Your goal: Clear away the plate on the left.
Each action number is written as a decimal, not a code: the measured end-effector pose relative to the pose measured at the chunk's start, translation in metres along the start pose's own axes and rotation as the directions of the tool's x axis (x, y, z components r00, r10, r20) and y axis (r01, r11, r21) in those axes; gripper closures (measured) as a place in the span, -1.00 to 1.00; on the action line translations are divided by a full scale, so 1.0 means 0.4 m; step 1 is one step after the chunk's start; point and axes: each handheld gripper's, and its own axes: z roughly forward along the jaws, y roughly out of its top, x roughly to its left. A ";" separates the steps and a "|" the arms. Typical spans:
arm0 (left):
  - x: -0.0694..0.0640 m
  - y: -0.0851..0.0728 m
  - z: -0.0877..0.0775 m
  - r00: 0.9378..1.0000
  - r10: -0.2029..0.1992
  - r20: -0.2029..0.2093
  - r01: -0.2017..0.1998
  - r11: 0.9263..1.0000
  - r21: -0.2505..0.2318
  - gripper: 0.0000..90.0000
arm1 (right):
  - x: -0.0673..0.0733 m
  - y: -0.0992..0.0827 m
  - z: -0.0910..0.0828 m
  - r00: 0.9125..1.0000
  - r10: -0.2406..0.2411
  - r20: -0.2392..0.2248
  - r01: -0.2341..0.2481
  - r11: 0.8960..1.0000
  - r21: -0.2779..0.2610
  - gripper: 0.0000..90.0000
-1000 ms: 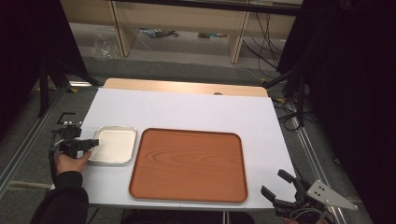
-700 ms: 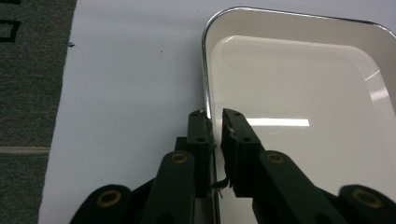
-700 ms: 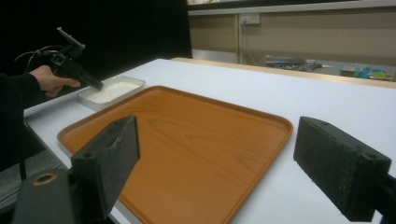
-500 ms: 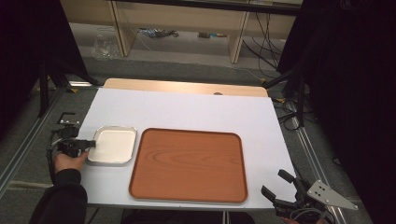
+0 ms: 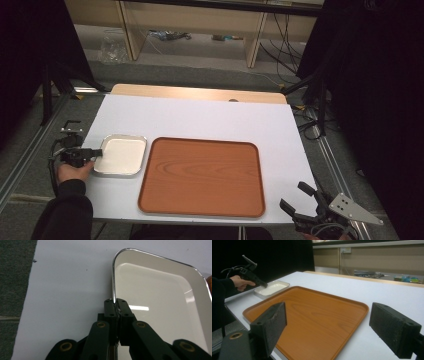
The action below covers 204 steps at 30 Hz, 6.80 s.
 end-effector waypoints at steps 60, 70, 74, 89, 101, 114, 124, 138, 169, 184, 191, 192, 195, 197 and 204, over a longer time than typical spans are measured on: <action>-0.267 -0.005 -0.013 0.954 0.136 0.267 -0.118 0.990 -0.079 0.96 | 0.000 -0.003 -0.001 0.999 0.040 -0.003 -0.040 0.999 -0.004 -0.66; -0.323 -0.019 0.015 0.940 0.165 0.300 -0.158 0.986 -0.049 0.96 | 0.000 -0.003 0.000 0.999 0.041 -0.002 -0.041 0.999 -0.003 -0.66; -0.343 -0.024 0.037 0.936 0.179 0.303 -0.180 0.983 -0.023 0.96 | -0.001 -0.003 -0.001 1.000 0.029 0.001 -0.029 1.000 0.003 -0.66; -0.448 -0.055 0.096 0.902 0.270 0.337 -0.305 0.951 0.053 0.96 | -0.008 0.000 -0.006 0.999 -0.023 0.025 0.022 1.000 0.018 -0.66; -0.522 -0.090 0.132 0.876 0.305 0.373 -0.361 0.929 0.088 0.96 | -0.005 -0.001 -0.006 1.000 -0.005 0.028 0.004 1.000 0.018 -0.66; -0.565 -0.124 0.157 0.863 0.308 0.399 -0.386 0.913 0.131 0.95 | -0.005 0.000 -0.006 1.000 0.004 0.007 -0.004 1.000 0.031 -0.66; -0.572 -0.150 0.136 0.850 0.342 0.400 -0.424 0.896 0.135 0.91 | -0.008 -0.002 -0.002 1.000 -0.009 0.013 0.010 1.000 -0.019 -0.66; -0.551 -0.172 0.096 0.831 0.394 0.392 -0.495 0.846 0.198 0.80 | -0.006 -0.001 -0.004 1.000 0.004 0.012 -0.004 1.000 0.002 -0.66; -0.537 -0.262 0.015 0.817 0.382 0.431 -0.512 0.826 0.238 0.60 | -0.006 0.001 -0.004 1.000 -0.011 0.019 0.011 1.000 0.026 -0.66; -0.536 -0.259 0.009 0.812 0.358 0.461 -0.499 0.835 0.231 0.35 | -0.006 0.001 -0.004 1.000 -0.007 0.017 0.007 1.000 0.022 -0.66; -0.535 -0.249 -0.025 0.831 0.351 0.431 -0.446 0.884 0.138 0.05 | -0.002 0.000 -0.002 1.000 0.017 0.008 -0.018 0.999 0.027 -0.66; -0.532 -0.246 -0.032 0.831 0.358 0.426 -0.443 0.889 0.116 -0.01 | -0.002 0.000 -0.003 1.000 0.018 0.009 -0.018 0.999 0.029 -0.66; -0.526 -0.240 -0.052 0.832 0.389 0.396 -0.448 0.892 0.063 -0.19 | -0.007 0.001 -0.004 1.000 -0.013 0.019 0.013 1.000 0.021 -0.66; -0.521 -0.237 -0.064 0.828 0.395 0.398 -0.435 0.900 0.013 -0.22 | -0.006 0.001 -0.004 1.000 -0.012 0.019 0.012 1.000 0.025 -0.66; -0.505 -0.230 -0.095 0.819 0.425 0.386 -0.427 0.900 -0.086 -0.31 | -0.007 0.001 -0.003 1.000 -0.023 0.018 0.023 1.000 0.021 -0.66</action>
